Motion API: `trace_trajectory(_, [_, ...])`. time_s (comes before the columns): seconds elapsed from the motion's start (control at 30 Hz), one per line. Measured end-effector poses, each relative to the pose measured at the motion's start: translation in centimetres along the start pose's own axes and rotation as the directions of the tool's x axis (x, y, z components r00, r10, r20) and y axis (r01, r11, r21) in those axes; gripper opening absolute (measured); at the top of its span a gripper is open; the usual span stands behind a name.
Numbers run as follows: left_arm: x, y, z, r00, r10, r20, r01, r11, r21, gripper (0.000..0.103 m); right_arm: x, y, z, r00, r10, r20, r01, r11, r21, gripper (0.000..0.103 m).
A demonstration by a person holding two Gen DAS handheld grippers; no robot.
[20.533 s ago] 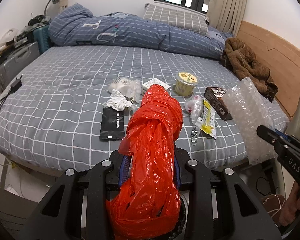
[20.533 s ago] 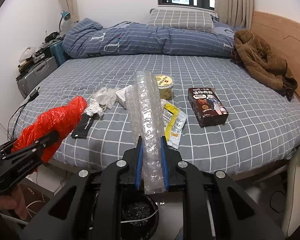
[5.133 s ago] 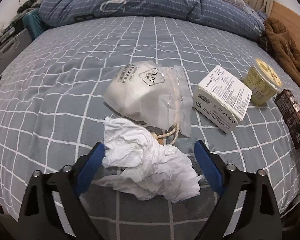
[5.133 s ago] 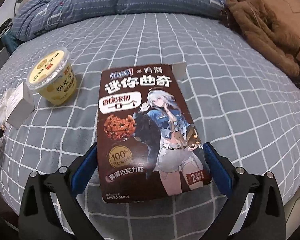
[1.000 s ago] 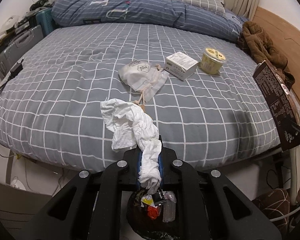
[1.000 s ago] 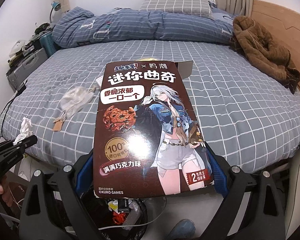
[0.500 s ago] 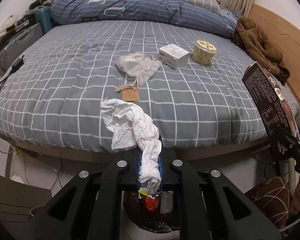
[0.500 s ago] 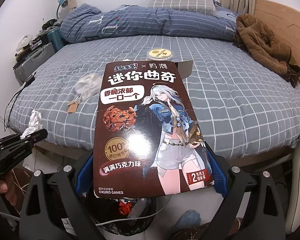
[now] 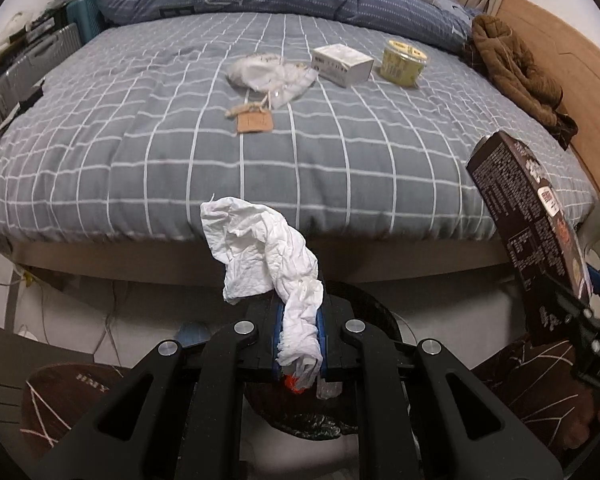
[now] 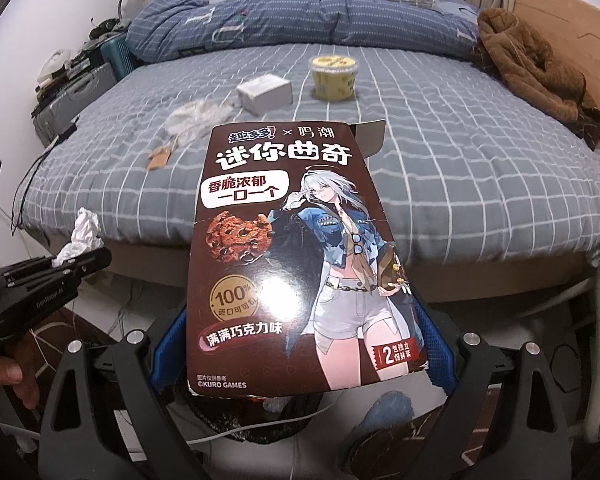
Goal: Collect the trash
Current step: 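Carry the white tissue and brown cookie box down to the floor bin, then open the right tool over the bin to drop the cookie box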
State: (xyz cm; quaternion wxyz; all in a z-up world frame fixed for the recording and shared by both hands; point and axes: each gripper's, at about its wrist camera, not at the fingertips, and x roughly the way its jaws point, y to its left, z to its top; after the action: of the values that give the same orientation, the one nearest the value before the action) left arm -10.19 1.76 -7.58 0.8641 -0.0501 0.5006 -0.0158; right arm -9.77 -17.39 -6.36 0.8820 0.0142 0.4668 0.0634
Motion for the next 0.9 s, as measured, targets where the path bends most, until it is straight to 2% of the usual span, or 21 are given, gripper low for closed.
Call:
trace_trajectory(0.3, [1.7, -0.2, -2.9, 0.998, -0.006, -0.059, 0.006, 1.0, -0.003, 0.011, 1.4, 1.3, -3.3, 0.998, -0.002, -0.063, 0.003, 1.0, 0.01, 0.09])
trace_trajectory(0.5, [3.9, 0.6, -4.5, 0.995, 0.01, -0.097, -0.01, 1.0, -0.005, 0.011, 3.4, 2.4, -5.8, 0.99, 0.015, -0.142, -0.015, 1.0, 0.001, 0.09])
trace_trajectory(0.9, [6.5, 4.9, -6.0, 0.987, 0.043, -0.154, -0.056, 0.995, -0.08, 0.011, 9.3, 5.1, -6.8, 0.962, 0.048, -0.27, -0.061, 0.997, -0.037, 0.09])
